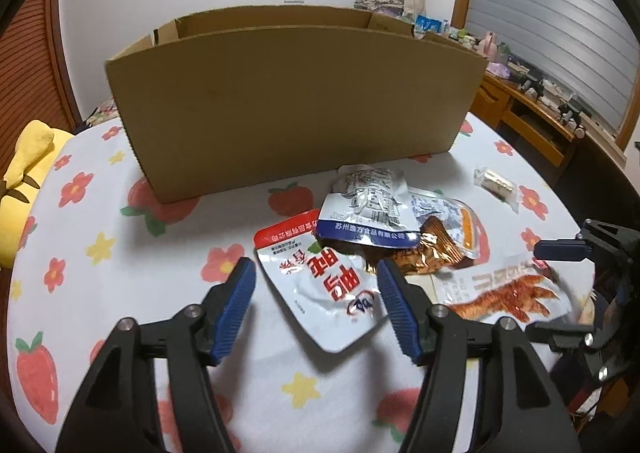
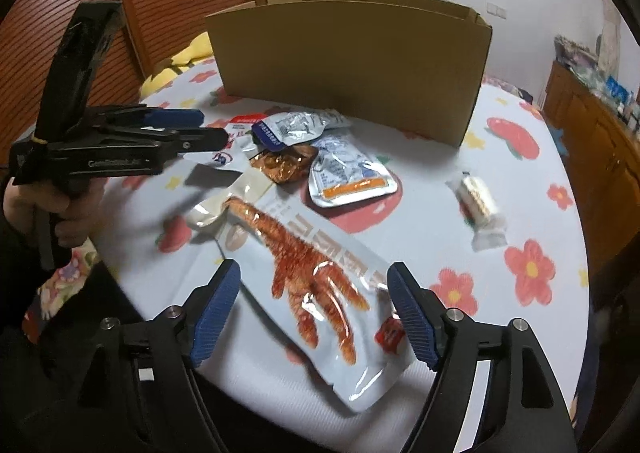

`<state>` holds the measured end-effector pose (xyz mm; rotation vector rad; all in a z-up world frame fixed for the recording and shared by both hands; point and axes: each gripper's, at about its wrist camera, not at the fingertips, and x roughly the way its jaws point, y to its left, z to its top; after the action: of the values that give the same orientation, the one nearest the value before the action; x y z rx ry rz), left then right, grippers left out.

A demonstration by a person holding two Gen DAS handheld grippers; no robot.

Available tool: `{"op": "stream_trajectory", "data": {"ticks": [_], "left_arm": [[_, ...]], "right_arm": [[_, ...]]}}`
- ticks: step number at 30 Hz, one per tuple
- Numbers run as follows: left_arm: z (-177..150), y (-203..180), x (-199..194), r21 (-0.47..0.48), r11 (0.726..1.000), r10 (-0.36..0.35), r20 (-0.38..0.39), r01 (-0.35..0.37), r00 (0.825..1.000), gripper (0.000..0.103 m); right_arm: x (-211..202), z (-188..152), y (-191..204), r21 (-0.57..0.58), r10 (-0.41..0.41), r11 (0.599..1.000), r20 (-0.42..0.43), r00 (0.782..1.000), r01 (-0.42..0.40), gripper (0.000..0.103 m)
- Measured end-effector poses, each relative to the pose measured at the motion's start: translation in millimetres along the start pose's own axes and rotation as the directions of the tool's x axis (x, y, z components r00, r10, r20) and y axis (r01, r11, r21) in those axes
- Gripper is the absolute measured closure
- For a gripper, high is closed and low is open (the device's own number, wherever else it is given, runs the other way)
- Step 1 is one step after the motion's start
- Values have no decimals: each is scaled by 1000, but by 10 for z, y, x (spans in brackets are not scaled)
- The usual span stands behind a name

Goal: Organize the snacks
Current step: 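Move both open tools back toward the remaining spicy strip packets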

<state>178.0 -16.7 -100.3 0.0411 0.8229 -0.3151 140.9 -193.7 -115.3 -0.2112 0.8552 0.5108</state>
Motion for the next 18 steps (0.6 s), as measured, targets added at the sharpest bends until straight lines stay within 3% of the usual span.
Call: {"op": "stream_trajectory", "data": {"ticks": [8,18], "left_arm": [[17,16,205,-13,1000,13,-52,-14,999,32],[-69,283,89,-42,999,0,-65,-3,998,30]], "right_arm": [[140,85,64,-47,-13,999,-7,1000,12,19],[227,120,109,-78,1,997,-30,1000,-3,18]]}}
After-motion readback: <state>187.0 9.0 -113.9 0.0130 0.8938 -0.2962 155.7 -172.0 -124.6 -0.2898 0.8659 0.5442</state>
